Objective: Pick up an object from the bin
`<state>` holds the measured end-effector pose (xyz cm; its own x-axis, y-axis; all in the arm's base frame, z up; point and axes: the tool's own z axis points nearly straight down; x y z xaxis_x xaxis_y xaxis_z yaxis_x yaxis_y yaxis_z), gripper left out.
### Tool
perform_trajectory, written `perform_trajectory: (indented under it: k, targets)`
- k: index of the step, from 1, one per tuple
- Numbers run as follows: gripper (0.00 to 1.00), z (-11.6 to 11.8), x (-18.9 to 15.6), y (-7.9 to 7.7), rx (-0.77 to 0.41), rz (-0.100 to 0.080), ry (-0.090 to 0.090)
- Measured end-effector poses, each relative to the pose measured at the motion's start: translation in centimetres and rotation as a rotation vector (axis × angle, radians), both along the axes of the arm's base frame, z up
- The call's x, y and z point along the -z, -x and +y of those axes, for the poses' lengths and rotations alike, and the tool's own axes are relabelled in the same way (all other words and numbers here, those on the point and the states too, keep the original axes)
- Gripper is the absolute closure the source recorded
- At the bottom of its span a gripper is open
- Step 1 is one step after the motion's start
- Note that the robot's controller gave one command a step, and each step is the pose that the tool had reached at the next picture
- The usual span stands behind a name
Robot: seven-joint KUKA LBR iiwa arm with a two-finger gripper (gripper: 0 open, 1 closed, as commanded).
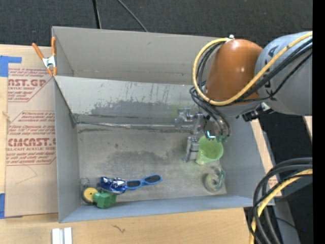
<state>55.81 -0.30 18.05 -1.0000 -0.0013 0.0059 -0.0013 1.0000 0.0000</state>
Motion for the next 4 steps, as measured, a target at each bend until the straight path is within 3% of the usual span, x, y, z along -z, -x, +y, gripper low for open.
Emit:
perform_trajectory:
  k: [1, 2, 3, 4]
  targets:
    - [0.00, -6.6, 3.4, -0.7, 0.041, -0.004, 0.002]
    - [0.00, -13.2, 11.2, -1.9, -0.078, -0.003, 0.001]
    - [0.00, -15.1, 5.2, -1.5, -0.248, -0.010, 0.001]
    - [1.00, -15.0, 5.4, -1.5, -0.248, -0.009, -0.001]
